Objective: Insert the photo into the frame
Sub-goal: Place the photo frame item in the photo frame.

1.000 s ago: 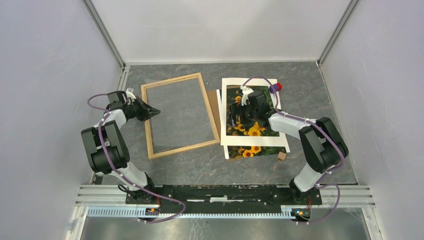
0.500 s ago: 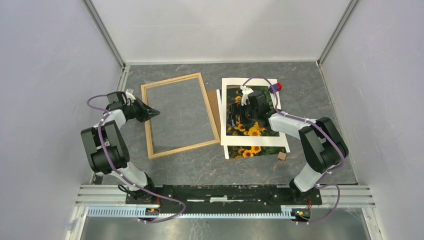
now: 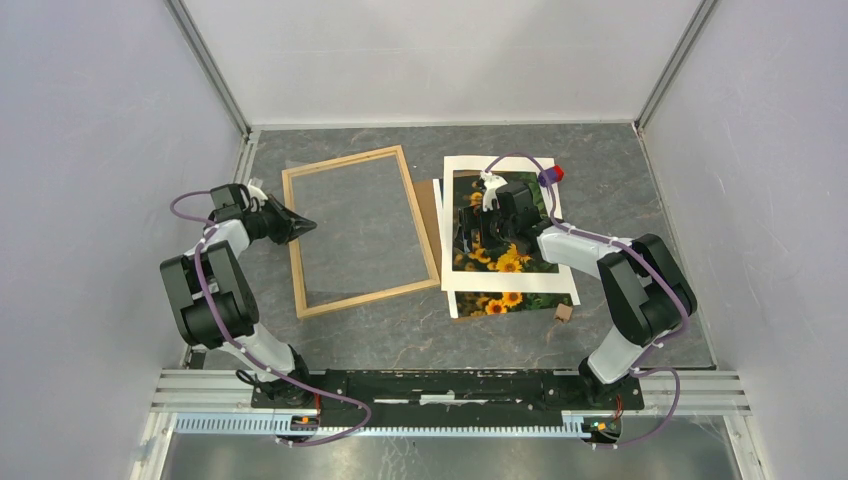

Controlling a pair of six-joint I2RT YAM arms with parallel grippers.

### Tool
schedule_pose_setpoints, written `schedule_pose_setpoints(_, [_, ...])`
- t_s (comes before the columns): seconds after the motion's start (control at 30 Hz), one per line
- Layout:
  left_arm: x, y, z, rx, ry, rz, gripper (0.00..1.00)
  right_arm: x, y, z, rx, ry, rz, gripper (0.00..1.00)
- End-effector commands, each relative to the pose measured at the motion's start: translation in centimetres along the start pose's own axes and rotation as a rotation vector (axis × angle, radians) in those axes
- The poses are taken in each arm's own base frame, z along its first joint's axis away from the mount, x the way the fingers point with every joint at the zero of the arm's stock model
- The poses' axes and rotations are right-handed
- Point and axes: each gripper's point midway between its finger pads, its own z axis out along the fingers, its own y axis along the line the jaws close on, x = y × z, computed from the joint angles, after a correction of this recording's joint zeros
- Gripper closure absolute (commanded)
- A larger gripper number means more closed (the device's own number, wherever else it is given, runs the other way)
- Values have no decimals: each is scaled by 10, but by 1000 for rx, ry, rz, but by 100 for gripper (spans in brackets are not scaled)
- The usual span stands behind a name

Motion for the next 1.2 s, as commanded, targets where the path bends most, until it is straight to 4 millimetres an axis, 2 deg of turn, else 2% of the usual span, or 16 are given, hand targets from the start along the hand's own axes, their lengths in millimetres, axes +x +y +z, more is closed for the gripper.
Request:
schedule_pose_setpoints(0.0, [-16, -16, -5, 51, -44, 33, 98, -2, 1, 2, -17, -16, -9, 2])
schedule_pose_setpoints(0.33, [-16, -22, 0, 116, -37, 16, 98, -3, 2, 3, -25, -11, -10, 2])
schedule_pose_setpoints(1.0, [-12, -56, -15, 180, -86, 202, 98, 1, 4, 3, -39, -7, -4, 2])
schedule_pose_setpoints(1.17, [-12, -57, -20, 147, -92, 254, 98, 3, 5, 3, -45, -6, 1, 2])
